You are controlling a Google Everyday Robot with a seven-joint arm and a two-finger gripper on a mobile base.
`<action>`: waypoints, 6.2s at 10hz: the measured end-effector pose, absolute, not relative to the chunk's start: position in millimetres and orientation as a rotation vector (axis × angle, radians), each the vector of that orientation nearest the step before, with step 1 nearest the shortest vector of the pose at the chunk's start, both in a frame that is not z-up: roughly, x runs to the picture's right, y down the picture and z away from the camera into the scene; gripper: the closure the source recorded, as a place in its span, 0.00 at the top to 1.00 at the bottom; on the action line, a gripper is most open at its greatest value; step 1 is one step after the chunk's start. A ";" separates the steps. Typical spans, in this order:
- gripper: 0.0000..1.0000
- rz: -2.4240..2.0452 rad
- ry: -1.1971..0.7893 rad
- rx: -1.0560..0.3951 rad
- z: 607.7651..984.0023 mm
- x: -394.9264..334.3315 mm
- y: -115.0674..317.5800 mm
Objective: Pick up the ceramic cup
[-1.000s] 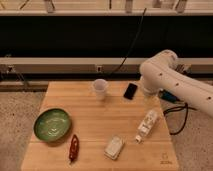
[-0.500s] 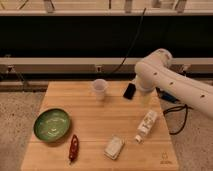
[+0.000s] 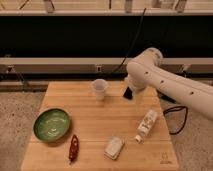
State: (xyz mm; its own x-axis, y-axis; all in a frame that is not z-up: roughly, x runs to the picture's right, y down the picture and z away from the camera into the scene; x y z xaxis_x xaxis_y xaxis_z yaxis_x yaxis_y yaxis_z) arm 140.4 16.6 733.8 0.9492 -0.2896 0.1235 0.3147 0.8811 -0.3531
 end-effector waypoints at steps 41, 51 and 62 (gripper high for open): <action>0.80 -0.765 -0.314 -0.448 851.0 15.2 40.9; 0.79 -0.783 -0.326 -0.501 871.7 9.8 51.9; 0.17 -0.807 -0.334 -0.520 878.3 8.2 55.5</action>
State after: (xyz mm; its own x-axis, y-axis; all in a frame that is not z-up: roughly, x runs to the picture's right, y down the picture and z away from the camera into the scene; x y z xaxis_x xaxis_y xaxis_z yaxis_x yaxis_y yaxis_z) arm 8.2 55.5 878.3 0.6505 -0.5954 0.4715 0.7546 0.5774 -0.3118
